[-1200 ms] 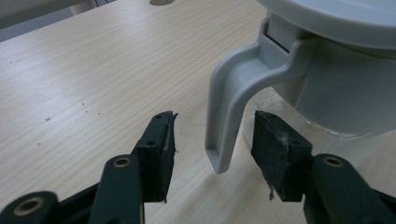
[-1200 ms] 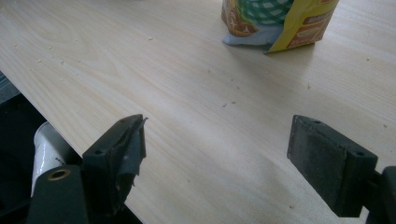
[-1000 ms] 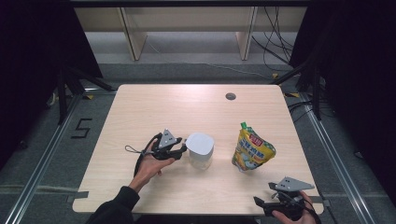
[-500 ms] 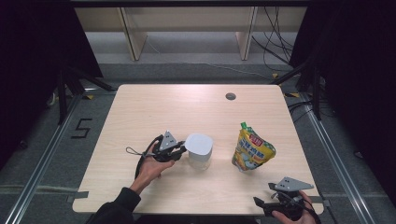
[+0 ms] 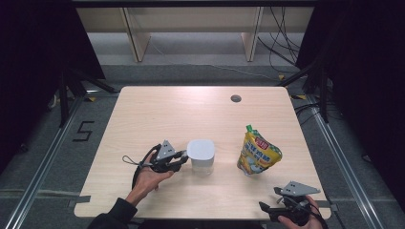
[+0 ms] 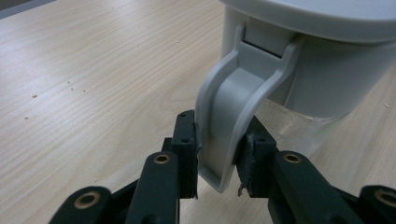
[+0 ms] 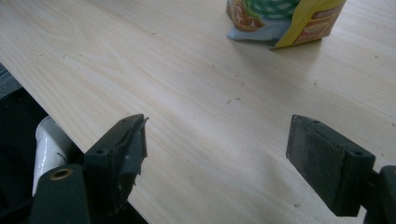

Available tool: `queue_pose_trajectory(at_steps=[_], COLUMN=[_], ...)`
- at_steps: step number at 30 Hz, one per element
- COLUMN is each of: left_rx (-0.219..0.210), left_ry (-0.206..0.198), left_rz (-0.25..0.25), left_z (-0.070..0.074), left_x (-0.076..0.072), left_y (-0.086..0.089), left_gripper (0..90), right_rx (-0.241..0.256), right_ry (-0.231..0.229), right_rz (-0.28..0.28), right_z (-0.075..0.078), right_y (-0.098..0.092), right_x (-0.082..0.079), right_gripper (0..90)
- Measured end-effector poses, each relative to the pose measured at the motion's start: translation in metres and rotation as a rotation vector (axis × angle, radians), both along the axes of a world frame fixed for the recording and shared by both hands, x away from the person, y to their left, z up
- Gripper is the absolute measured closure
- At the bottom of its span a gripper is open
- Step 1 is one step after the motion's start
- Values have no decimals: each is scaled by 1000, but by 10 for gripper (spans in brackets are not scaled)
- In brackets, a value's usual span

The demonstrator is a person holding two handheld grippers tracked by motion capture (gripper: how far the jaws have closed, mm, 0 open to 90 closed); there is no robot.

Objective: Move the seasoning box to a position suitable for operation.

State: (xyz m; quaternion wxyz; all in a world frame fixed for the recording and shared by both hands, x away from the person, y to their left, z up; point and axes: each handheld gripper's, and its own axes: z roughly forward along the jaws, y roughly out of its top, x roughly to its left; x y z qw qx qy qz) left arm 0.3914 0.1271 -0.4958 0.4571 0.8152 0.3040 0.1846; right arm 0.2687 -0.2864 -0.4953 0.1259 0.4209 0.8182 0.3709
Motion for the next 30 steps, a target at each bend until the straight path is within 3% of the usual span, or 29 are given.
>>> queue_pose_trajectory(at_steps=[1,8,9,10,15,22,24,25,26,30], left_rx=[25,-6,15,-3,-1,-5,5,0,-15,-9], left_ry=[-3,-3,-6,-1,7,16,7,17,18,15], left_rz=[-20,-6,-14,-9,-23,-41,-66,-53,-55,-82], left_z=[1,-1,0,0,0,1,2,1,0,0], left_x=[-1,-13,-14,-16,-26,-40,-42,-45,-46,-54], left_y=[2,2,3,2,2,0,0,-1,-2,-4], left_gripper=[705,702,701,701,700,697,696,696,696,696], right_rx=[-3,6,4,7,-8,-4,17,17,-3,-12], right_ry=[0,4,0,10,-14,-4,27,27,-10,-9], right_rz=[-2,6,10,1,4,8,-19,-19,8,4], right_z=[0,0,0,0,0,-1,-1,-1,-1,0], right_y=[0,0,-1,0,-2,-2,-1,-1,-5,-4], right_x=[0,1,2,0,1,2,-1,-1,1,1], right_gripper=[211,211,211,211,210,211,211,211,211,211])
